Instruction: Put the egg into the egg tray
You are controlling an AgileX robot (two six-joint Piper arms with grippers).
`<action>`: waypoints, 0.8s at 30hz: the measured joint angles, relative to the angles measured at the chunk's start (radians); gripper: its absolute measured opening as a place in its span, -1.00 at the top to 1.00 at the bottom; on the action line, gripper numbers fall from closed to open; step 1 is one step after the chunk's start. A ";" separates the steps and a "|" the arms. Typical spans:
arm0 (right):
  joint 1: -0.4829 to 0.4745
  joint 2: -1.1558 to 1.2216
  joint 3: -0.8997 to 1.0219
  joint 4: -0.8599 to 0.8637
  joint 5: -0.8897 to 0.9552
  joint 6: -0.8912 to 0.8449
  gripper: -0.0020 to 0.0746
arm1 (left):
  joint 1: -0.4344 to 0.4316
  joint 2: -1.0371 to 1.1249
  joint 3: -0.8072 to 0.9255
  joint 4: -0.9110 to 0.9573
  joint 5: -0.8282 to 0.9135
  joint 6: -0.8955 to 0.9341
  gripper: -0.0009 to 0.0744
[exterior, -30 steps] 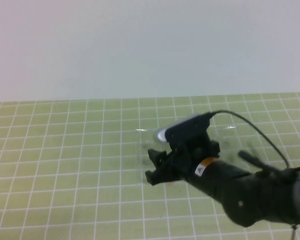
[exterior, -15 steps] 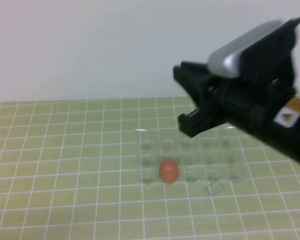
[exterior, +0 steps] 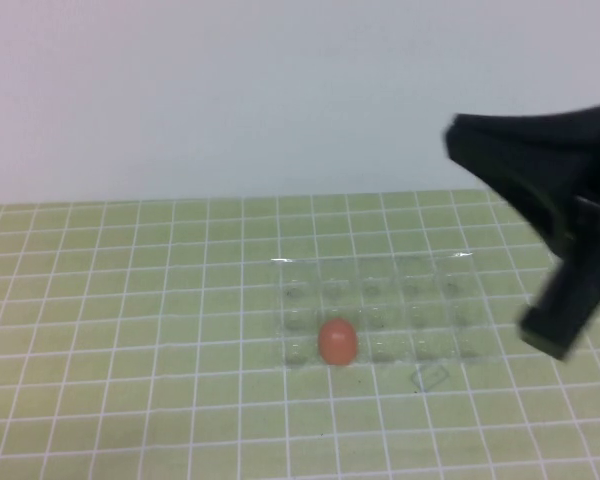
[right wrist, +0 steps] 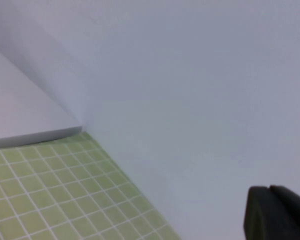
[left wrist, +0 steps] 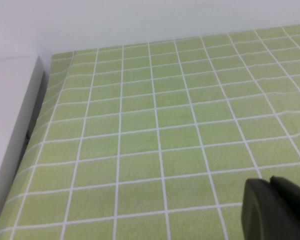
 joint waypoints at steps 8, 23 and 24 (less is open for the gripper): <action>-0.030 -0.279 0.195 -0.086 0.014 -0.002 0.95 | 0.000 0.000 0.000 0.000 0.000 0.000 0.98; -0.633 -0.883 0.840 0.057 0.035 0.002 0.95 | 0.000 0.000 0.000 0.000 0.000 0.000 0.98; -0.661 -0.912 0.871 0.065 0.041 0.002 0.95 | 0.000 0.000 0.000 0.000 0.000 0.000 0.98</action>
